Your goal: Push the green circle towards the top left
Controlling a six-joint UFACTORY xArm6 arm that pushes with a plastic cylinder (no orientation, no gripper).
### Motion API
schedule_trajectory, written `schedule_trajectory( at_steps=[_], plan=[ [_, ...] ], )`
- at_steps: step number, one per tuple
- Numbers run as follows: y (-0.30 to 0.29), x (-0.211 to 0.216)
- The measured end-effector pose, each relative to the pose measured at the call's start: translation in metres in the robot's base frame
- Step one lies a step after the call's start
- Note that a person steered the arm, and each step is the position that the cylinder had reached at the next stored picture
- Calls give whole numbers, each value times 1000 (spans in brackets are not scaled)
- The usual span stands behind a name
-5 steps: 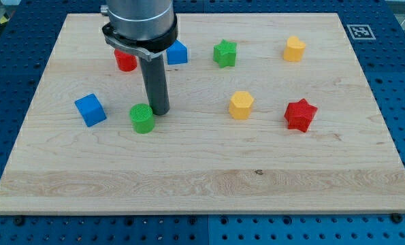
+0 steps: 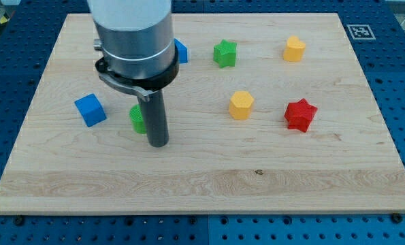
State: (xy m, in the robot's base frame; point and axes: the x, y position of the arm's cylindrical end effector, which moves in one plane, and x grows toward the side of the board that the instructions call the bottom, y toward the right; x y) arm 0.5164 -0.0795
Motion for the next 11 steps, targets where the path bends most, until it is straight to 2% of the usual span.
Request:
schedule_trajectory(
  at_steps=[4,11],
  plan=[
    [-30,-96],
    [-66,-88]
  ],
)
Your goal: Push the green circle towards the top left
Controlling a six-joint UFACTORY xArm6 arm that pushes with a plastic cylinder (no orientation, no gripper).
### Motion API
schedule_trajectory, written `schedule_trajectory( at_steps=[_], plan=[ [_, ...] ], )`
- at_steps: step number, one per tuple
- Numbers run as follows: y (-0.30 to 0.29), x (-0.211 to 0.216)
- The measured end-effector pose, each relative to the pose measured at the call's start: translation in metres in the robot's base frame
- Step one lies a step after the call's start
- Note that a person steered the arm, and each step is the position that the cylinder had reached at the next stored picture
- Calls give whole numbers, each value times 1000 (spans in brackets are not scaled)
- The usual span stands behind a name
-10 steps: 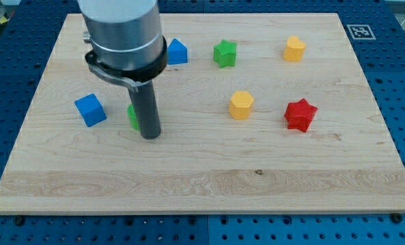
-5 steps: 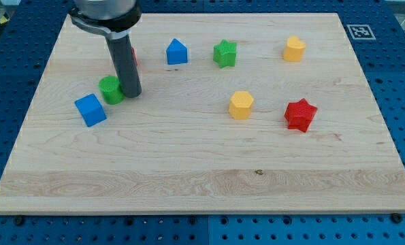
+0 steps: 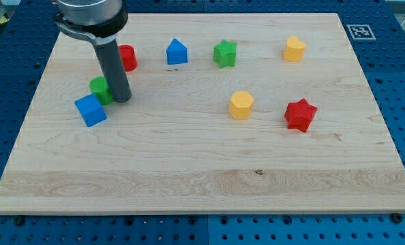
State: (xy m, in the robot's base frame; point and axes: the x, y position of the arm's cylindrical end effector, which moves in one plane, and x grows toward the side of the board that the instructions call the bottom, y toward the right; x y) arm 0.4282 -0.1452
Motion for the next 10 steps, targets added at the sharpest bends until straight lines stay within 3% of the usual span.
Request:
schedule_trajectory(
  at_steps=[5,10],
  plan=[
    [-41,33],
    [-42,-59]
  ],
)
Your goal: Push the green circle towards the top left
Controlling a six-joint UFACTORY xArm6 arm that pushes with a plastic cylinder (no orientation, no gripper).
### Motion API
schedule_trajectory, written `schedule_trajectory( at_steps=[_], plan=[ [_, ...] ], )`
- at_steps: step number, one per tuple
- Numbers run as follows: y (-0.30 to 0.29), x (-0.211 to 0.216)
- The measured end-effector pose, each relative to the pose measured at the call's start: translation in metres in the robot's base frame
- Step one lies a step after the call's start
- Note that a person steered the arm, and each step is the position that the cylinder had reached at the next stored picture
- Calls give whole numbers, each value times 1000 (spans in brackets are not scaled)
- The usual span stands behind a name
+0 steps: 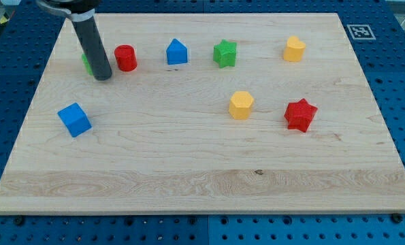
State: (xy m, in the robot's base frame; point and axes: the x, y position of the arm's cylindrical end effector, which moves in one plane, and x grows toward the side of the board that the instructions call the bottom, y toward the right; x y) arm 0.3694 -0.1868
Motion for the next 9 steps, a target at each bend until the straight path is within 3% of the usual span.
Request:
schedule_trajectory(
  at_steps=[4,7,9],
  plan=[
    [-3,-61],
    [-20,-41],
    [-26,1]
  ],
)
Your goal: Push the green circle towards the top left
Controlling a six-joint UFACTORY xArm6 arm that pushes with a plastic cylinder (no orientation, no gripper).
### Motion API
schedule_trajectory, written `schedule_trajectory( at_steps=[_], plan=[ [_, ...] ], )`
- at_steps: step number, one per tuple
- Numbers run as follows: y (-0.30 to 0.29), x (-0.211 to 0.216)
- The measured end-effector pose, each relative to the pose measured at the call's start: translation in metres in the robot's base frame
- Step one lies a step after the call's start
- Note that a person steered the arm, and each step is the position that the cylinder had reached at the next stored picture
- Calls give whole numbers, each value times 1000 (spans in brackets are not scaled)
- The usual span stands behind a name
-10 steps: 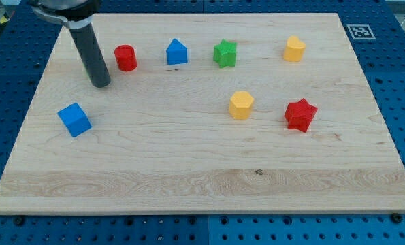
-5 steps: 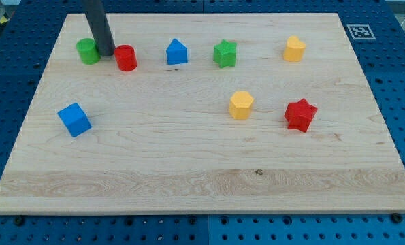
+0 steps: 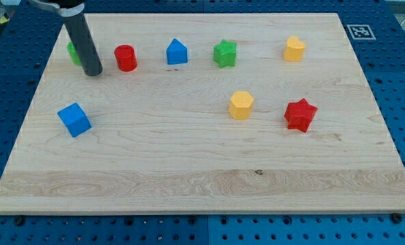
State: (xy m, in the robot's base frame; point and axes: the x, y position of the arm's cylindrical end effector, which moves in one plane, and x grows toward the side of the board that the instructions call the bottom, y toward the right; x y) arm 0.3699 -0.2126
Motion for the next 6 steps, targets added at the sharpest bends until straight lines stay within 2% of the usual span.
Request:
schedule_trajectory(
  at_steps=[2,6],
  plan=[
    [-35,-4],
    [-27,-41]
  ],
)
